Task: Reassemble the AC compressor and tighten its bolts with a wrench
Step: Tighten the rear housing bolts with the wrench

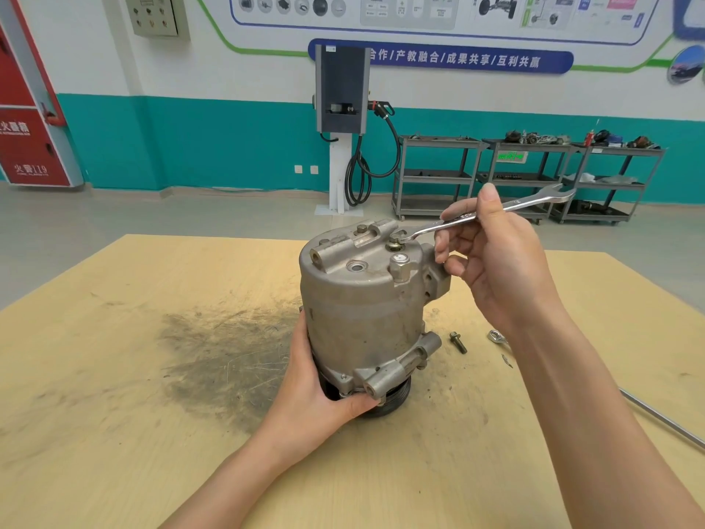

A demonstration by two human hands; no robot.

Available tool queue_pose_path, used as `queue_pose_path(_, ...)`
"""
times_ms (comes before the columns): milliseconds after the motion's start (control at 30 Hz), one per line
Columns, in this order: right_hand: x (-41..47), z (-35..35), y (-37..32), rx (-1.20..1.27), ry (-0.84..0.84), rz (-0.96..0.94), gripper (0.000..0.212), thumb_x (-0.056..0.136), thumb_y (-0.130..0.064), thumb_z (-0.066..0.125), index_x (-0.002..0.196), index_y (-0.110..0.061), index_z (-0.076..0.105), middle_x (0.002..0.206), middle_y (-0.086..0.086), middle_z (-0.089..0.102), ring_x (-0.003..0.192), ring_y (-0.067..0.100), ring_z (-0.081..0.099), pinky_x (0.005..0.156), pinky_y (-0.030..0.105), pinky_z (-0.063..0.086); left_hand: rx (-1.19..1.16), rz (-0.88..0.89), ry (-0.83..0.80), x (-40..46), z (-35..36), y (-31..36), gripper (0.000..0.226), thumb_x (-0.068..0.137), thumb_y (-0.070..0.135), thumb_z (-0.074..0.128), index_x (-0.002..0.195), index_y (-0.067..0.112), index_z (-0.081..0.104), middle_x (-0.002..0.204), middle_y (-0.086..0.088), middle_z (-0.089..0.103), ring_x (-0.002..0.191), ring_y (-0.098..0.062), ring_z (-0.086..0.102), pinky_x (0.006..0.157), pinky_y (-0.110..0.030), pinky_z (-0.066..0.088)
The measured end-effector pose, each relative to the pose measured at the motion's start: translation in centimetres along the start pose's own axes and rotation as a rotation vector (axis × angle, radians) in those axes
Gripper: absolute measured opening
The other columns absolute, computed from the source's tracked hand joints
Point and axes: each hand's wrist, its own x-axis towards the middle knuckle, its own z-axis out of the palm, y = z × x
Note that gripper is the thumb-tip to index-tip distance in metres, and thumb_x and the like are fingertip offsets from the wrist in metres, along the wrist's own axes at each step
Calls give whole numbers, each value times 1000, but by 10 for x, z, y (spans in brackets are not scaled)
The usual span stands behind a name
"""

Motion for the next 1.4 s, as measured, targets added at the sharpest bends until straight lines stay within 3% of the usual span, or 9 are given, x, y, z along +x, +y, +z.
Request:
queue_pose_path(267, -13, 11, -1, -481, -12, -546, 34, 100, -38, 43, 80, -14, 58, 59, -3, 61, 50, 9, 56, 47, 21, 40, -7, 6, 11, 0, 0, -3, 130, 53, 55, 87, 151, 42, 3, 136, 43, 34, 126, 21, 35, 93, 4, 31)
queue_pose_path(433, -20, 19, -1, -850, 26, -894, 50, 96, -48, 41, 80, -7, 64, 59, -3, 61, 45, 6, 49, 43, 23, 41, 5, 15, 16, 0, 0, -5, 129, 52, 54, 87, 151, 38, 6, 134, 43, 35, 125, 22, 36, 91, 4, 31)
queue_pose_path(533, -20, 19, -1, -731, 30, -838, 44, 98, -45, 43, 85, -8, 63, 62, -4, 61, 52, 16, 60, 47, 38, 48, 8, 11, 17, 0, 0, -4, 128, 52, 56, 87, 150, 42, 5, 138, 39, 35, 126, 21, 36, 92, 4, 31)
queue_pose_path(700, -12, 12, -1, -327, 55, -448, 37, 105, -34, 35, 83, -16, 58, 61, 0, 62, 56, 14, 62, 47, 18, 42, 3, 13, 10, 0, -1, -4, 126, 55, 55, 87, 148, 48, 4, 139, 39, 35, 128, 18, 36, 96, 1, 34)
queue_pose_path(833, -5, 6, 2, -114, 37, -168, 46, 106, -39, 28, 84, -13, 58, 58, 1, 63, 53, 16, 60, 40, 20, 39, -3, 15, 2, 1, 0, -3, 127, 55, 55, 88, 149, 46, 4, 142, 34, 35, 131, 14, 37, 99, -1, 34)
queue_pose_path(1000, 0, 4, 3, 34, 42, -7, 50, 105, -43, 27, 82, -11, 57, 56, 4, 62, 50, 16, 57, 40, 20, 36, 1, 15, 6, 1, -1, -3, 130, 53, 58, 88, 150, 43, 4, 147, 28, 33, 132, 14, 35, 101, -3, 33)
queue_pose_path(1200, -2, 5, 4, -76, 35, -102, 49, 105, -40, 27, 81, -12, 58, 57, 3, 63, 51, 15, 58, 41, 21, 40, -2, 20, 3, 2, -1, -4, 128, 52, 60, 88, 149, 44, 7, 145, 28, 35, 132, 13, 36, 99, -2, 34)
queue_pose_path(1333, -10, 10, 2, -346, 22, -418, 41, 104, -40, 34, 81, -16, 57, 58, 0, 62, 55, 16, 61, 47, 22, 43, -7, 10, 4, 1, -1, -5, 129, 52, 61, 88, 150, 44, 5, 142, 36, 34, 131, 16, 35, 96, 1, 33)
queue_pose_path(1400, -14, 15, 1, -570, 6, -612, 37, 97, -41, 42, 80, -13, 57, 57, -4, 60, 51, 17, 59, 47, 32, 45, 0, 8, 10, 1, -1, -5, 127, 52, 60, 88, 148, 47, 5, 141, 37, 33, 129, 18, 34, 94, 3, 32)
